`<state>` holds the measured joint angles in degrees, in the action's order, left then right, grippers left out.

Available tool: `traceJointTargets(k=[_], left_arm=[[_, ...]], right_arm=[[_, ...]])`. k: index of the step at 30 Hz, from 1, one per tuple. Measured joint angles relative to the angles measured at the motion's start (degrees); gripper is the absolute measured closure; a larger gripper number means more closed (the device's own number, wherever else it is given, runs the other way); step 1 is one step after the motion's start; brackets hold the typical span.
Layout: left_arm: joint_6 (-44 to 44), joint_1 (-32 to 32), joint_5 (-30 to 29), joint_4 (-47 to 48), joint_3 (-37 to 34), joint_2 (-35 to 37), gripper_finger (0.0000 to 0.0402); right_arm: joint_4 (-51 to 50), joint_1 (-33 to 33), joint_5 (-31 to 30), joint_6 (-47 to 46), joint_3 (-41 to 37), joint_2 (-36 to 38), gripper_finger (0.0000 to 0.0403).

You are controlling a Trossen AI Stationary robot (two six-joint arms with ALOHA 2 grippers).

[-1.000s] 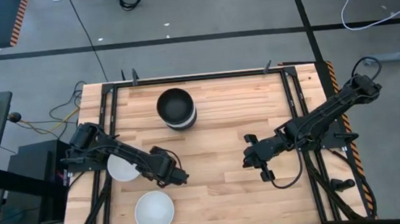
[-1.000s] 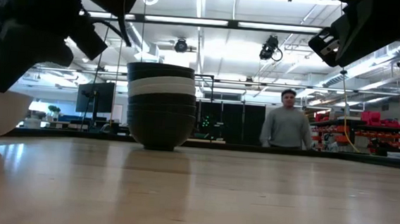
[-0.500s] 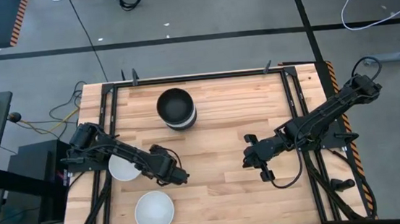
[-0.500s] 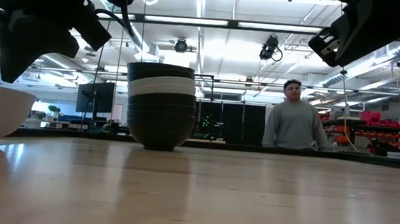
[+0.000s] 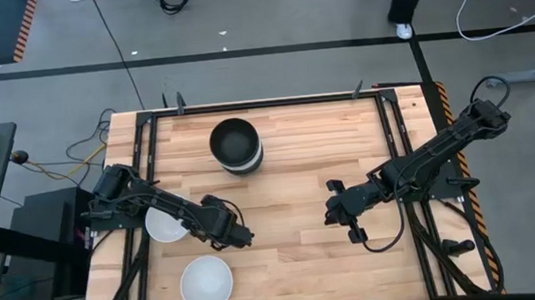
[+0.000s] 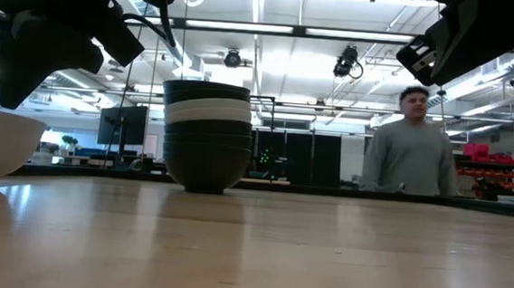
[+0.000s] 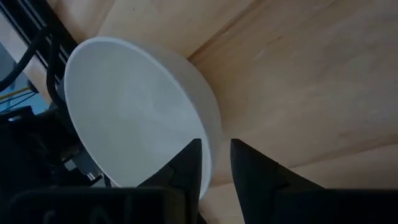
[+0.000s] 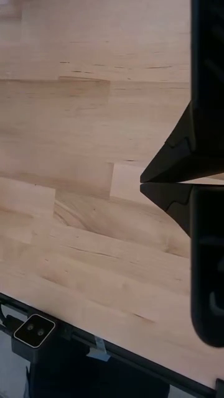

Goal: Nest bowls inside each other
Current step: Stack the white bowl on top of the stacked black bowls

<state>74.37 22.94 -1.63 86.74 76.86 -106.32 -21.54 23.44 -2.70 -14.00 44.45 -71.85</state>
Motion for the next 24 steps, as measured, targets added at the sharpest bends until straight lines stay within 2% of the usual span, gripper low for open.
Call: traceJointTargets(k=[4,12,17,24], left_arm=[[0.66,-0.31,0.24,0.03,-1.72,0.00,0.0308],[1.06,-0.94,5.23,-3.82,-10.24,0.07,0.0312],[0.11,-1.26,4.99,-11.28,-12.83,2.51,0.0333],[0.81,-1.79,1.73,-10.41,-14.45,5.71,0.0365]], right_arm=[[0.00,0.46,0.04,-0.02,0.00,0.00,0.0385],[0.02,2.68,0.08,-0.04,0.00,0.00,0.0385],[0.06,2.71,-0.03,-0.69,0.00,0.00,0.0385],[0.48,2.69,-0.04,-0.85,0.00,0.01,0.0385]])
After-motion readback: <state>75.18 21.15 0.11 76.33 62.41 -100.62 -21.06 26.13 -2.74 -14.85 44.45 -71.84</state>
